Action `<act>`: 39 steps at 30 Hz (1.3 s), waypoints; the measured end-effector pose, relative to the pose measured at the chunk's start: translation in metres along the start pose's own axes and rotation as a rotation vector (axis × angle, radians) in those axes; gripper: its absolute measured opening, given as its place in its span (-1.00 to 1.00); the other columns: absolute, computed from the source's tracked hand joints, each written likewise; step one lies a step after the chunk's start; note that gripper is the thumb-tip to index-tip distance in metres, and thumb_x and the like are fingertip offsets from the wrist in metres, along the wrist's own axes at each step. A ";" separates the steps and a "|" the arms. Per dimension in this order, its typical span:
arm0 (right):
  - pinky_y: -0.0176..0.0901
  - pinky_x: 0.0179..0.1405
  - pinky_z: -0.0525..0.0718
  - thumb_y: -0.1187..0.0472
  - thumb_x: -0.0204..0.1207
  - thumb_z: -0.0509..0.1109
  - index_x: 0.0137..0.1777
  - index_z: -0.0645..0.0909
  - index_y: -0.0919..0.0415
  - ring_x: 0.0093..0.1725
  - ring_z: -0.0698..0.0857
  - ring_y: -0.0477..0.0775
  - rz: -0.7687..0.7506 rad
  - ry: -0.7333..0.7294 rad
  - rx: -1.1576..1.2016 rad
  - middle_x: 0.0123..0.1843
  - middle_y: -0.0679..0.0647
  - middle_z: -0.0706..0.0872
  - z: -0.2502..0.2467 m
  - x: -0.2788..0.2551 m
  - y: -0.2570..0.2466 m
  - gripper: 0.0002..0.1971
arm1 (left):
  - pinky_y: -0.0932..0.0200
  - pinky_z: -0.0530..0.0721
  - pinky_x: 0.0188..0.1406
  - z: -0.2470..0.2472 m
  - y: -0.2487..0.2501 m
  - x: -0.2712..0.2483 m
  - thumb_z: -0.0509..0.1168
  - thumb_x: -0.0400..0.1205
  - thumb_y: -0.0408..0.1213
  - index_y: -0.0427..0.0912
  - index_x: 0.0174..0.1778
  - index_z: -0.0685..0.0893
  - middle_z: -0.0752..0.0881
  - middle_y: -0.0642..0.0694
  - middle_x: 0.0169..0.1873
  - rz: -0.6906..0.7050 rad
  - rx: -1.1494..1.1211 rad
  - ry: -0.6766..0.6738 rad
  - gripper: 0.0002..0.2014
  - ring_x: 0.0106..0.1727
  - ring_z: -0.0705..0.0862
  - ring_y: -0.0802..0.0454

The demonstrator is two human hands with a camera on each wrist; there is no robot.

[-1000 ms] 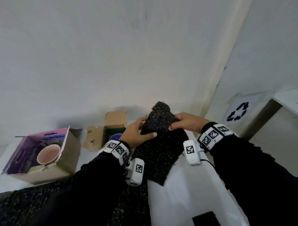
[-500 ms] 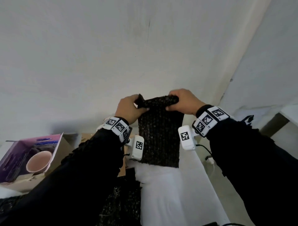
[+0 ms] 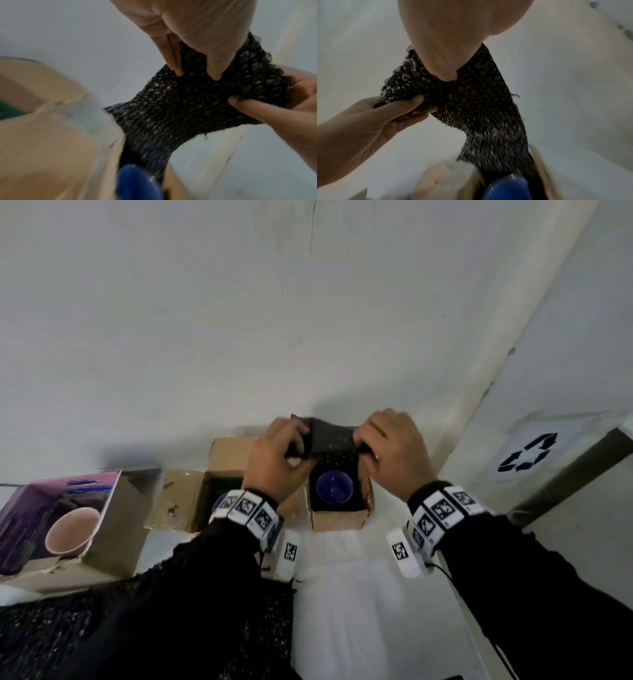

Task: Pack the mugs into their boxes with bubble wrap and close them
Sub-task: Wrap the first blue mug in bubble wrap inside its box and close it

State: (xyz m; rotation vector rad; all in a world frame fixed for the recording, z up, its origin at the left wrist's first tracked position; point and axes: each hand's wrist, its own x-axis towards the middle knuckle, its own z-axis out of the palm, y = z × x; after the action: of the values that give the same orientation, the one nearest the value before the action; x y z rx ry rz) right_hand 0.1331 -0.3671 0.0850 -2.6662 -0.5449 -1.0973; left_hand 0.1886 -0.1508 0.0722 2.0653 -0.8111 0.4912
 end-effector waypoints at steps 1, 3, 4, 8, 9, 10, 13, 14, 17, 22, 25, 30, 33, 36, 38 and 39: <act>-0.06 -0.19 0.40 0.39 0.25 0.43 -0.20 0.57 0.20 -0.20 0.49 0.15 -0.011 -0.084 0.015 -0.19 0.12 0.57 0.008 -0.014 0.000 -0.84 | 0.28 0.66 -0.21 0.007 -0.007 -0.015 0.49 0.37 -0.33 -0.08 -0.24 0.49 0.65 -0.01 -0.06 -0.038 0.040 -0.082 -0.74 -0.15 0.62 0.11; -0.03 -0.24 0.39 0.36 0.22 0.41 -0.19 0.54 0.16 -0.21 0.48 0.17 -0.019 -0.257 0.033 -0.19 0.10 0.55 0.026 -0.039 -0.001 -0.81 | 0.03 0.69 -0.22 0.024 -0.023 -0.043 0.43 0.47 -0.21 -0.10 -0.14 0.56 0.63 0.00 -0.13 -0.114 0.146 -0.290 -0.83 -0.22 0.61 0.05; -0.04 -0.25 0.39 0.35 0.21 0.40 -0.18 0.53 0.15 -0.21 0.49 0.17 -0.014 -0.336 0.036 -0.18 0.08 0.54 0.034 -0.051 -0.001 -0.80 | -0.06 0.66 -0.17 0.031 -0.030 -0.055 0.36 0.51 -0.14 -0.07 -0.10 0.57 0.63 -0.01 -0.15 -0.135 0.222 -0.391 -0.86 -0.19 0.60 0.01; -0.09 -0.22 0.41 0.28 0.34 0.38 -0.08 0.52 0.07 -0.21 0.58 0.13 0.071 -0.544 0.056 -0.15 0.00 0.60 0.055 -0.083 -0.002 -0.81 | -0.11 0.56 0.17 0.050 -0.042 -0.070 0.25 0.59 -0.23 0.03 0.15 0.59 0.69 -0.06 0.05 -0.166 0.445 -0.559 -0.78 0.11 0.60 -0.10; -0.10 -0.19 0.43 0.23 0.39 0.37 -0.05 0.53 0.06 -0.21 0.60 0.12 0.089 -0.570 0.059 -0.15 -0.01 0.62 0.058 -0.086 -0.002 -0.84 | -0.08 0.50 0.26 0.052 -0.043 -0.070 0.24 0.59 -0.27 0.04 0.24 0.59 0.69 -0.05 0.14 -0.136 0.505 -0.582 -0.70 0.22 0.58 -0.09; -0.09 -0.16 0.46 0.17 0.44 0.33 -0.02 0.54 0.06 -0.20 0.63 0.12 0.097 -0.590 0.061 -0.14 -0.02 0.65 0.060 -0.089 -0.002 -0.87 | -0.07 0.43 0.33 0.054 -0.043 -0.069 0.23 0.59 -0.26 0.06 0.28 0.58 0.68 -0.02 0.19 -0.100 0.569 -0.606 -0.66 0.32 0.53 -0.07; 0.01 0.11 0.54 -0.10 0.45 0.22 0.03 0.58 0.07 -0.16 0.68 0.10 0.082 -0.722 0.058 -0.16 -0.03 0.71 0.066 -0.092 -0.001 -0.69 | -0.13 0.28 0.35 0.057 -0.035 -0.071 0.15 0.55 0.04 0.08 0.15 0.66 0.71 0.09 0.15 -0.028 0.714 -0.659 -0.67 0.39 0.46 -0.10; 0.03 0.24 0.51 -0.17 0.41 0.29 0.06 0.57 0.07 -0.13 0.69 0.08 0.062 -0.775 0.028 -0.15 -0.03 0.72 0.068 -0.093 0.000 -0.63 | -0.18 0.29 0.31 0.058 -0.033 -0.073 0.14 0.50 0.17 0.06 0.09 0.69 0.72 0.09 0.11 -0.016 0.736 -0.690 -0.61 0.35 0.47 -0.14; -0.07 0.28 0.33 0.13 0.33 0.44 0.02 0.56 0.10 -0.15 0.71 0.12 0.024 -0.835 -0.080 -0.21 0.01 0.73 0.076 -0.094 -0.003 -0.74 | -0.26 0.29 0.30 0.062 -0.030 -0.079 0.27 0.52 0.09 0.01 0.14 0.66 0.66 0.04 0.15 0.024 0.817 -0.755 -0.65 0.38 0.39 -0.23; -0.05 0.02 0.53 0.27 0.29 0.34 -0.14 0.60 0.09 -0.15 0.66 0.23 0.134 -0.950 0.004 -0.23 0.07 0.74 0.068 -0.078 -0.011 -0.85 | -0.13 0.43 0.14 0.055 -0.026 -0.085 0.36 0.45 -0.26 0.02 -0.10 0.70 0.73 0.10 -0.12 0.089 0.768 -0.740 -0.85 0.22 0.50 -0.18; -0.14 -0.18 0.49 0.21 0.26 0.45 -0.09 0.66 0.04 -0.09 0.66 0.17 0.157 -1.052 0.063 -0.12 0.04 0.73 0.054 -0.069 -0.018 -0.80 | -0.06 0.50 0.06 0.046 -0.028 -0.093 0.41 0.44 -0.18 0.03 -0.18 0.72 0.74 0.15 -0.21 0.145 0.686 -0.729 -0.93 0.15 0.56 -0.15; -0.21 -0.19 0.38 0.11 0.34 0.46 -0.04 0.67 0.08 -0.09 0.68 0.14 0.129 -1.119 0.116 -0.10 0.05 0.74 0.042 -0.090 -0.038 -0.80 | -0.13 0.47 0.13 0.039 -0.020 -0.117 0.29 0.49 -0.03 0.03 -0.20 0.71 0.75 0.17 -0.22 0.266 0.636 -0.721 -0.85 0.16 0.56 -0.13; -0.15 -0.05 0.37 -0.18 0.39 0.25 -0.07 0.71 0.03 -0.03 0.61 0.06 0.098 -0.962 0.104 -0.10 -0.02 0.69 0.038 -0.109 -0.035 -0.65 | -0.11 0.38 0.13 0.040 -0.017 -0.121 0.08 0.60 0.14 0.05 -0.26 0.67 0.72 0.13 -0.28 0.214 0.604 -0.597 -0.65 0.08 0.56 -0.09; -0.02 0.12 0.37 -0.11 0.51 0.13 -0.01 0.70 0.01 0.05 0.55 0.05 0.123 -0.783 0.067 -0.04 -0.06 0.65 0.034 -0.124 -0.030 -0.64 | -0.04 0.37 0.04 0.043 -0.016 -0.118 0.08 0.61 0.07 0.06 -0.31 0.71 0.68 0.10 -0.22 0.212 0.619 -0.537 -0.65 -0.03 0.57 -0.06; -0.05 0.17 0.34 0.11 0.49 0.27 0.03 0.60 0.03 0.01 0.58 0.07 0.167 -0.692 0.094 -0.08 -0.07 0.68 0.032 -0.127 -0.031 -0.84 | 0.02 0.37 -0.08 0.045 -0.015 -0.116 0.26 0.52 -0.01 0.07 -0.27 0.71 0.65 0.07 -0.22 0.180 0.592 -0.503 -0.83 -0.13 0.58 -0.05; -0.08 0.21 0.31 0.19 0.47 0.31 0.02 0.54 0.04 -0.05 0.59 0.07 0.180 -0.680 0.094 -0.13 -0.07 0.69 0.034 -0.128 -0.033 -0.86 | 0.05 0.35 -0.13 0.046 -0.016 -0.114 0.38 0.46 -0.07 0.06 -0.27 0.70 0.66 0.08 -0.27 0.172 0.569 -0.491 -0.93 -0.18 0.60 -0.05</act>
State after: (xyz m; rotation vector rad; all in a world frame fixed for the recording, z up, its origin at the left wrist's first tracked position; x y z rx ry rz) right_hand 0.0566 -0.3588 -0.0280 -2.8888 -0.4268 -0.0895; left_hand 0.1203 -0.1398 -0.0308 2.7142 -1.2517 0.3297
